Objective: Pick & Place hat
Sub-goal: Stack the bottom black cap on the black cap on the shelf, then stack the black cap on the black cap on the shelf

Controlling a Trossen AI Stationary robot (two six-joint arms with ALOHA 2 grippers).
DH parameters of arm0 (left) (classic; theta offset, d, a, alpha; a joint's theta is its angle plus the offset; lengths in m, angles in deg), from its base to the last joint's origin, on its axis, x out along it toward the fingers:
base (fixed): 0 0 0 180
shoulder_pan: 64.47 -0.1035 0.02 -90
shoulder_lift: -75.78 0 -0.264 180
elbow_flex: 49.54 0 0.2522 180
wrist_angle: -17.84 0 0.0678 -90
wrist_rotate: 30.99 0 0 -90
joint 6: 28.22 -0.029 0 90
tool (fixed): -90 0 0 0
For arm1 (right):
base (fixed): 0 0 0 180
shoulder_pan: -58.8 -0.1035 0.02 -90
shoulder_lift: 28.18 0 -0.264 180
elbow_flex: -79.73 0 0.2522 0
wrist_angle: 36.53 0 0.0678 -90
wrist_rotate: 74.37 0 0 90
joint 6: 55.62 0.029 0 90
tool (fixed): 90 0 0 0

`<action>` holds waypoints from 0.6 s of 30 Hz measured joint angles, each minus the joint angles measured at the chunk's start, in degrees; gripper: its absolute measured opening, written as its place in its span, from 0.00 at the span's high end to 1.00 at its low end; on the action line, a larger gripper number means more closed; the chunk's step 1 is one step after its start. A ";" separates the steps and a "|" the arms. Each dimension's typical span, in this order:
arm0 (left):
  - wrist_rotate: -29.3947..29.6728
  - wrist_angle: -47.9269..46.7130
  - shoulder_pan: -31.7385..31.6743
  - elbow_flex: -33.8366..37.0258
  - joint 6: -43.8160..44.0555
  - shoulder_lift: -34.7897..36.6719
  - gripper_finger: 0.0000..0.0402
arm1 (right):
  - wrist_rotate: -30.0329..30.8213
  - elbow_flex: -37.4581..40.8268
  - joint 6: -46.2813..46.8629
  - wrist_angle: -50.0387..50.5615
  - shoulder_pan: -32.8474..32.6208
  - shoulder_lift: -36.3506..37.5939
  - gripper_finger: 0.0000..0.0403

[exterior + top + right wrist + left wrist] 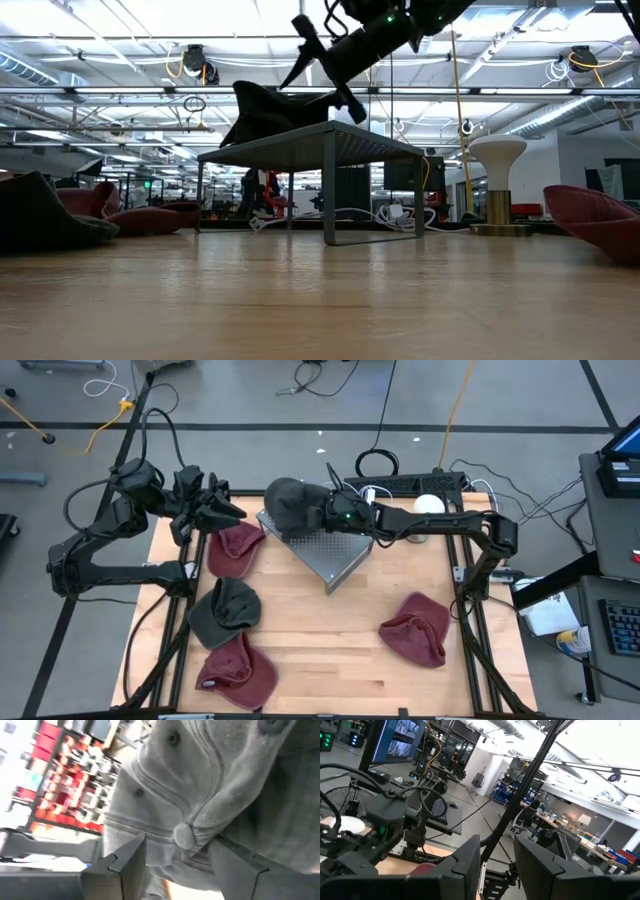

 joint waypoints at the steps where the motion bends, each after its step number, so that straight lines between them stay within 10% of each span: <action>1: 0.00 0.00 0.00 0.01 -0.02 0.00 0.69 | 0.66 0.10 -0.58 1.32 -0.04 0.83 0.50; 18: -0.08 -0.11 -0.15 0.01 9.11 0.00 0.69 | 0.60 0.04 -8.99 22.64 -1.18 13.09 0.56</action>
